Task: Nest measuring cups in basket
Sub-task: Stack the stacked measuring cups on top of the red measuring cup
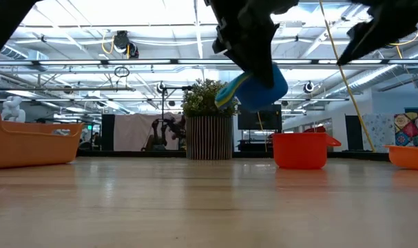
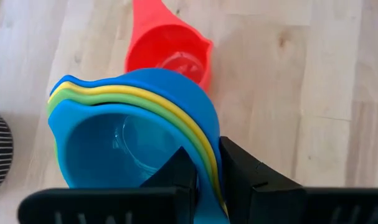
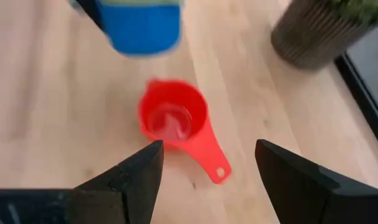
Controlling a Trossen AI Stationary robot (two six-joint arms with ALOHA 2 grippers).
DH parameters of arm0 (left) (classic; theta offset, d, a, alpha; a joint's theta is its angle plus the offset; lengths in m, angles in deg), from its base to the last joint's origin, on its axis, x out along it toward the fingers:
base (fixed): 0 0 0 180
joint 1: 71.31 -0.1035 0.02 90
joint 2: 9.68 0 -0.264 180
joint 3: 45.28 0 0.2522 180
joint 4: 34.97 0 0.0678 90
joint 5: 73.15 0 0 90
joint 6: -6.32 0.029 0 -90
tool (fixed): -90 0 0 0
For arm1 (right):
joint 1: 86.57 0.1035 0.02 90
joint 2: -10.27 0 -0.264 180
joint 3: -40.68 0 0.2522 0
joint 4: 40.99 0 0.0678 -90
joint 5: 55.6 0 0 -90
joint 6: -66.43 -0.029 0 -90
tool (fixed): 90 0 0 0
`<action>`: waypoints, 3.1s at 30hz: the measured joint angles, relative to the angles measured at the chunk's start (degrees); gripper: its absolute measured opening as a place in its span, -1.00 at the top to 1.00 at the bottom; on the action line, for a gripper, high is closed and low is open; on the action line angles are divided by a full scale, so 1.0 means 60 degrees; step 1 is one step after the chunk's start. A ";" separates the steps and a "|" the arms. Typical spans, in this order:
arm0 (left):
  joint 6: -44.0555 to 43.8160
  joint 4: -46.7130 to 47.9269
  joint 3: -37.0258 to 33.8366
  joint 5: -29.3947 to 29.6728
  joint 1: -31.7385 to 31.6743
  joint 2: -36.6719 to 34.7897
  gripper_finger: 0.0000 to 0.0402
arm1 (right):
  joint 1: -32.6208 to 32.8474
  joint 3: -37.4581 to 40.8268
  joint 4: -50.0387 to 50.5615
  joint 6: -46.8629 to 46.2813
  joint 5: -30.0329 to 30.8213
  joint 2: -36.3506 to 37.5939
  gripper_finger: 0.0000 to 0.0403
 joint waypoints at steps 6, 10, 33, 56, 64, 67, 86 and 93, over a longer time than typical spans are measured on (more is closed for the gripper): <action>-0.0203 -0.0048 0.0015 0.0202 0.0510 -0.0182 0.77 | -0.1094 0.0000 -0.0014 0.0294 0.0001 -0.2231 -0.24; -0.0387 -0.0037 0.0015 0.0537 0.0961 -0.0315 0.77 | -0.1836 0.0004 -0.0473 0.0644 -0.0021 -0.3182 -0.24; -0.0683 -0.0259 0.0015 0.1934 0.1867 -0.0703 0.77 | -0.5285 0.0007 -0.1884 0.2662 -0.3115 -0.5263 -0.24; -0.0682 0.0237 0.0011 0.2201 0.0872 -0.0710 0.77 | -0.4079 0.0005 -0.0751 0.1960 -0.2630 -0.2669 -0.07; -0.0184 -0.0675 0.0004 0.1941 0.0295 -0.0708 0.77 | -0.3841 0.0416 -0.0552 0.1479 -0.2819 -0.3055 -0.07; -0.0044 -0.1532 -0.0028 0.1324 0.0021 -0.0652 0.77 | -0.3810 0.0484 -0.0572 0.1468 -0.2548 -0.3157 -0.06; -0.3202 -0.2420 -0.0239 -0.0933 -0.0363 0.1136 0.77 | -0.3811 0.0495 -0.0361 0.1688 -0.2502 -0.1949 -0.05; -0.2979 -0.1905 -0.0211 -0.1059 -0.0427 0.1162 0.76 | -0.3813 0.0495 -0.0361 0.1757 -0.2487 -0.1553 -0.05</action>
